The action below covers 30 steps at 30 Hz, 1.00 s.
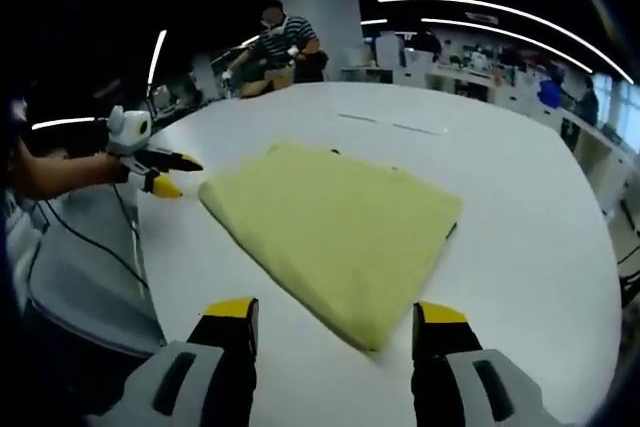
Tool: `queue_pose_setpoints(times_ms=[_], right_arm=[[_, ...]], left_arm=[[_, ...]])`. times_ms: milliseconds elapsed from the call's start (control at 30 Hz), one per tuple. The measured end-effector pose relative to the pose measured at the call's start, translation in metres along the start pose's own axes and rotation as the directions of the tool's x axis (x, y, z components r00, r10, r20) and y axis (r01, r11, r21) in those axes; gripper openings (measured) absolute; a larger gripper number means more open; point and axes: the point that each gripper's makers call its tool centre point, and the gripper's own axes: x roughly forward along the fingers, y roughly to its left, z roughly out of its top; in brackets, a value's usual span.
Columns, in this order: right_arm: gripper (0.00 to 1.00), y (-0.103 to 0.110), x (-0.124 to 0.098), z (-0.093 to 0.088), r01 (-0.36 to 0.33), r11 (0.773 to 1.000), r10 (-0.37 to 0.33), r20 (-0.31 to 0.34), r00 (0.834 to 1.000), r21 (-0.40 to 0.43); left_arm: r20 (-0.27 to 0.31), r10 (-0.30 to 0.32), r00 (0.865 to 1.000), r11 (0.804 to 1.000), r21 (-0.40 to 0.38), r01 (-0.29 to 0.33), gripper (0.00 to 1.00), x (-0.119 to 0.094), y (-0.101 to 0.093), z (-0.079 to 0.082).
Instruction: Fold the garment on the visible template until the final outline fits inside the template.
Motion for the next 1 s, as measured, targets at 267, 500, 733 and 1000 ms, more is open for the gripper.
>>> queue_pose_setpoints(times_ms=[267, 500, 733, 1000], right_arm=[[0.8, 0.01, -0.009, 0.017, -0.007, 1.0, 0.008, 0.03, 1.0, -0.017], [0.92, 0.022, -0.014, 0.024, -0.02, 1.0, 0.02, 0.049, 0.999, -0.008], [0.99, 0.029, -0.019, 0.027, -0.026, 1.0, 0.025, 0.068, 0.997, 0.008], [0.99, 0.033, -0.024, 0.031, -0.018, 1.0, 0.017, 0.098, 0.995, 0.006]], left_arm=[[0.061, -0.016, 0.998, 0.995, -0.094, 0.022, 0.82, -0.012, -0.005, 0.015], [0.094, -0.011, 0.996, 0.997, -0.077, 0.018, 0.96, -0.021, -0.011, 0.027], [0.067, -0.013, 0.998, 0.999, -0.037, 0.015, 0.99, -0.026, -0.016, 0.024], [0.076, 0.008, 0.997, 1.0, -0.019, -0.007, 0.99, -0.034, -0.017, 0.026]])
